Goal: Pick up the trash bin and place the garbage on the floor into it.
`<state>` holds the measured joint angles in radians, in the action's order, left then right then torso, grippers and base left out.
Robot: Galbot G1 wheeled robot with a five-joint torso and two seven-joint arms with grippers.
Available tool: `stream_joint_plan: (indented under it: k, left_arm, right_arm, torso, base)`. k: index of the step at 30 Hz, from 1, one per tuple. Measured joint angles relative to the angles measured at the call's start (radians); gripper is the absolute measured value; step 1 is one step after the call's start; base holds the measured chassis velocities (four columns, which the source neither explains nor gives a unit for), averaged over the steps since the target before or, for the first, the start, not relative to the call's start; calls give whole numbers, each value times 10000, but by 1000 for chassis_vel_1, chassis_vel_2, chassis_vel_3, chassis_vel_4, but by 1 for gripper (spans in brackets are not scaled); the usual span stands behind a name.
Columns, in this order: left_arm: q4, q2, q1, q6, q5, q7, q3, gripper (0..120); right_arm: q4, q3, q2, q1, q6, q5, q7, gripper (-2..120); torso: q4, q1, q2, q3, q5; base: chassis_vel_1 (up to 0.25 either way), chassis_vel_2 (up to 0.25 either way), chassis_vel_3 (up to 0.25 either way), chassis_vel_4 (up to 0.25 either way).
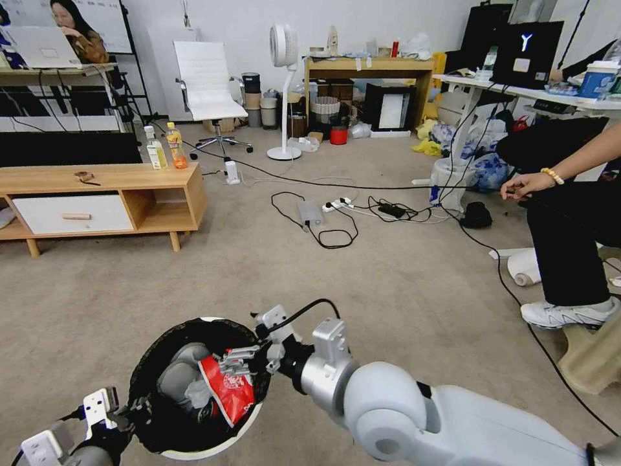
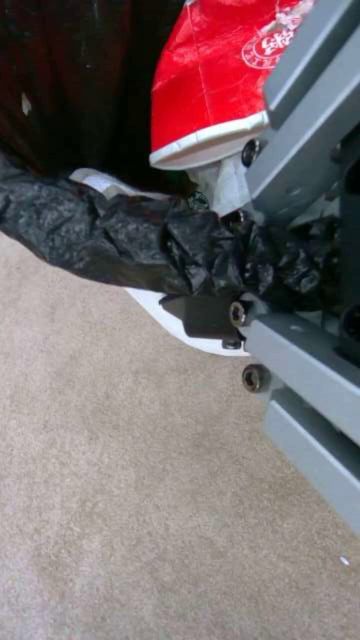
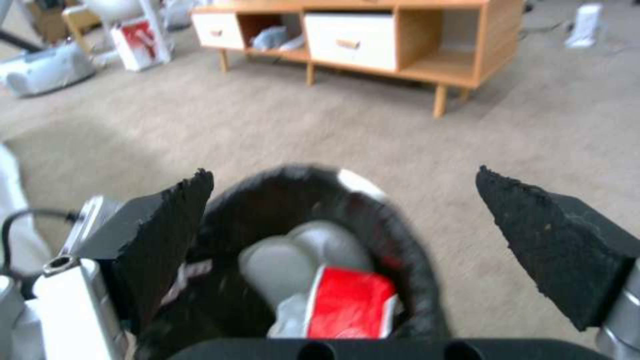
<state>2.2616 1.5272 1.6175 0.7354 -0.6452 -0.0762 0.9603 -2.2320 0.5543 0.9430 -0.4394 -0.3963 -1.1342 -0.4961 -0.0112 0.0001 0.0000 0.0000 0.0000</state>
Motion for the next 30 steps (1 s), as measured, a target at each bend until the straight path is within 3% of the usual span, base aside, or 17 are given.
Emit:
stream_joint_plan:
  k: [11,21,23,27,28,29,30]
  left_arm:
    - [147,-46,173,0,87,-26,272,1]
    - [323,-62,400,0,-43,-150,666,1]
    - [507,-34,497,0,-207,-209,852,1]
    - [589,-3,556,0,-245,-213,919,1]
    - [710,24,602,1,-296,-211,956,1]
    - [710,24,602,1,-296,-211,956,1]
    - [753,36,604,1,-315,-212,957,1]
  right_arm:
    - [-274,-2479,-760,-937,858,600,-34,100]
    - [-322,-5133,-795,-2009,2095,1568,-200,100]
    - [-357,-6327,-764,-2846,2738,2089,16,100]
    - [-407,-6839,-718,-3340,2875,2295,99,100]
    - [-537,-7746,-619,-4471,3070,2886,211,100]
    - [-537,-7746,-619,-4471,3070,2886,211,100]
    - [-571,-8326,-555,-5028,3233,3433,327,100]
  torso:
    - [-2,0,0,0,1]
    - [-2,0,0,0,0]
    - [1,0,0,0,-1]
    - [2,0,0,0,2]
    - [-6,0,0,0,3]
    - [-6,0,0,0,3]
    - [6,0,0,0,2]
  base:
    - [0,0,0,0]
    - [0,0,0,0]
    - [0,0,0,0]
    - [0,0,0,0]
    - [0,0,0,0]
    - [0,0,0,0]
    - [0,0,0,0]
